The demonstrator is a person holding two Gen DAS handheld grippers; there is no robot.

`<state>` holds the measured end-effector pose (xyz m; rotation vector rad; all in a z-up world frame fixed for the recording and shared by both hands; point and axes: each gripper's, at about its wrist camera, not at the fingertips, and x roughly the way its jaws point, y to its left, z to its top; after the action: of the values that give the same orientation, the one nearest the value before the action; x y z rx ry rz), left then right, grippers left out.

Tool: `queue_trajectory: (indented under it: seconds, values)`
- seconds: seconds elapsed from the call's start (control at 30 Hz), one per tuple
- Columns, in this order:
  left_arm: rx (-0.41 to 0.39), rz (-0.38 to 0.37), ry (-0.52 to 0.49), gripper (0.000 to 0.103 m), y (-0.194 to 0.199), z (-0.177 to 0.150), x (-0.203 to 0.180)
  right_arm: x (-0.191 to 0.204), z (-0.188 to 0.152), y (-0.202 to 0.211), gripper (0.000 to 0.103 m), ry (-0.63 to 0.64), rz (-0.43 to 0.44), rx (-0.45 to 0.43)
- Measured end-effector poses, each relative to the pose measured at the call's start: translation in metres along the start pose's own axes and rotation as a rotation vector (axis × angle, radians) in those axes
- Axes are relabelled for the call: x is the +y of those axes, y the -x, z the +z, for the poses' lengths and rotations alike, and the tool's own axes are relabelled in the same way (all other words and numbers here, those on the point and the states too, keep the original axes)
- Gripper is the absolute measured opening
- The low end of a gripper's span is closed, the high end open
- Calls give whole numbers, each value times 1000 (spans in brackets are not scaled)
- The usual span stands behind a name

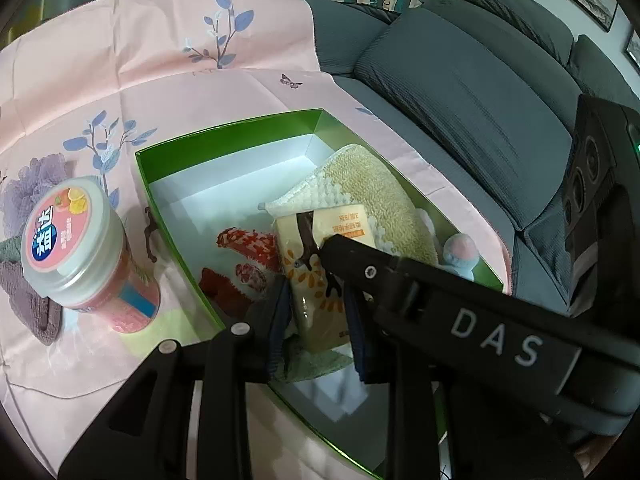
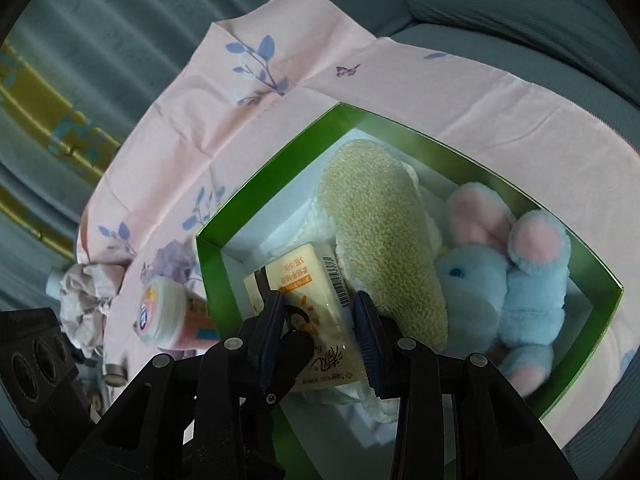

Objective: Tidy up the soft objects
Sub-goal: 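Carry the tissue pack into the green box and open the right gripper, then move the right gripper back to the purple mesh bath puff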

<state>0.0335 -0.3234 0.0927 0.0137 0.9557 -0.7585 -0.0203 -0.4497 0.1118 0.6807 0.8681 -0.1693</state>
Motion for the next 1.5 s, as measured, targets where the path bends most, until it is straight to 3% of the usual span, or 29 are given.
queue_trajectory:
  seconds: [0.1, 0.33, 0.4, 0.43, 0.47, 0.5, 0.57, 0.73, 0.8, 0.97, 1.17, 1.27, 1.43, 1.5]
  values:
    - [7, -1, 17, 25, -2, -2, 2, -1, -1, -1, 39, -1, -5, 4]
    - [-2, -15, 48, 51, 11, -10, -5, -1, -2, 3, 39, 5, 24, 13]
    - [-24, -5, 48, 59, 23, -13, -7, -1, -4, 12, 49, 7, 37, -5]
    - [-38, -21, 56, 69, 30, -15, -6, 0, -5, 18, 51, 10, 44, -23]
    - [-46, -39, 65, 77, 36, -17, -5, 0, -6, 23, 58, 12, 50, -40]
    - [-56, -52, 80, 78, 44, -20, -3, 1, -7, 31, 68, 11, 63, -62]
    - [-70, -77, 92, 80, 60, -27, -1, 2, -8, 40, 79, 4, 82, -99]
    - [-100, -36, 88, 83, 92, -47, 10, 10, -13, 58, 82, 19, 56, -156]
    - [-106, -12, 105, 83, 102, -58, 23, 13, -15, 62, 87, 20, 30, -167]
    - [-133, 69, 199, 84, 132, -79, 68, 17, -18, 70, 87, 12, -13, -200]
    - [-170, 229, 248, 84, 161, -108, 121, 36, -26, 72, 87, 45, -81, -216]
    - [-166, 278, 279, 84, 169, -121, 148, 50, -31, 71, 87, 91, -69, -216]
    - [-184, 324, 440, 84, 178, -137, 198, 84, -44, 71, 87, 185, -62, -232]
    - [-175, 358, 482, 84, 182, -138, 208, 103, -52, 68, 87, 253, 6, -216]
